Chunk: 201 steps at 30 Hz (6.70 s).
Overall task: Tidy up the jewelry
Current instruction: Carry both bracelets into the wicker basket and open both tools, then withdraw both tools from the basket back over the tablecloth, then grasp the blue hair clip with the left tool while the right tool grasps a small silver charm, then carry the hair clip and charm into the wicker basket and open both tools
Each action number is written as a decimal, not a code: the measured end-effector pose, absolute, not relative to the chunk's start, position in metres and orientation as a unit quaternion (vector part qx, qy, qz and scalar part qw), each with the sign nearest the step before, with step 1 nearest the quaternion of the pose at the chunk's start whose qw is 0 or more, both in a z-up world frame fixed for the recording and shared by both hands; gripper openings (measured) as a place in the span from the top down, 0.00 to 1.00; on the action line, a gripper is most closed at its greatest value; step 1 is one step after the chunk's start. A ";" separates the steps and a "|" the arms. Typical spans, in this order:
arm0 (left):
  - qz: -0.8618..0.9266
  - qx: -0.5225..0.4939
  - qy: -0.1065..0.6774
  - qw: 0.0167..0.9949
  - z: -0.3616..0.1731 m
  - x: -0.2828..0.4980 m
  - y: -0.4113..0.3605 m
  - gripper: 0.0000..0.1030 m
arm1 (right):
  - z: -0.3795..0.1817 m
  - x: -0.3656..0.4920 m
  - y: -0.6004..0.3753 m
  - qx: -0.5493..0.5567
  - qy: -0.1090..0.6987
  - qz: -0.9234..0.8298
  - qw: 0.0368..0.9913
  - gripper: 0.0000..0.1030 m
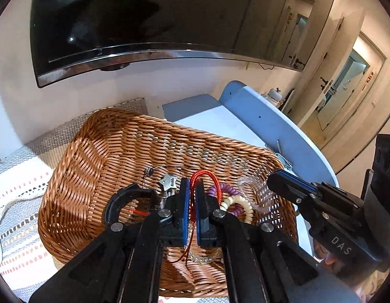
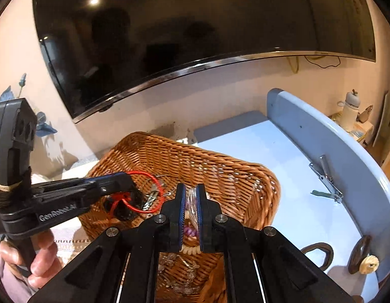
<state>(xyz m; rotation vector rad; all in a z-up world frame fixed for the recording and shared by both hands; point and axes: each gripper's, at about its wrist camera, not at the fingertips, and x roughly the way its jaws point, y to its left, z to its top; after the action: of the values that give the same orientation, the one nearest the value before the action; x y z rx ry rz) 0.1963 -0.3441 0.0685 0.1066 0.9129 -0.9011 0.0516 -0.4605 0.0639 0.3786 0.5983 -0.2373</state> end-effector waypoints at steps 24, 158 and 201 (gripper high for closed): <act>-0.234 -0.021 0.370 0.899 0.098 0.054 -0.063 0.49 | 0.072 0.006 -0.285 0.096 0.324 0.037 0.940 0.66; -0.197 -0.128 0.421 0.876 0.012 0.114 0.025 0.95 | 0.030 0.139 -0.151 0.114 0.395 0.212 0.886 0.90; -0.304 0.112 0.325 0.888 0.094 0.210 -0.290 0.57 | 0.062 0.105 -0.458 0.213 0.324 -0.109 0.916 0.78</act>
<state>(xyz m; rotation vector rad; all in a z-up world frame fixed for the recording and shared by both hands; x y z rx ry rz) 0.2096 -0.2900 0.0943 0.2332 0.6757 -0.6315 0.1055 -0.4581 0.0617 0.4375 0.6659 -0.2245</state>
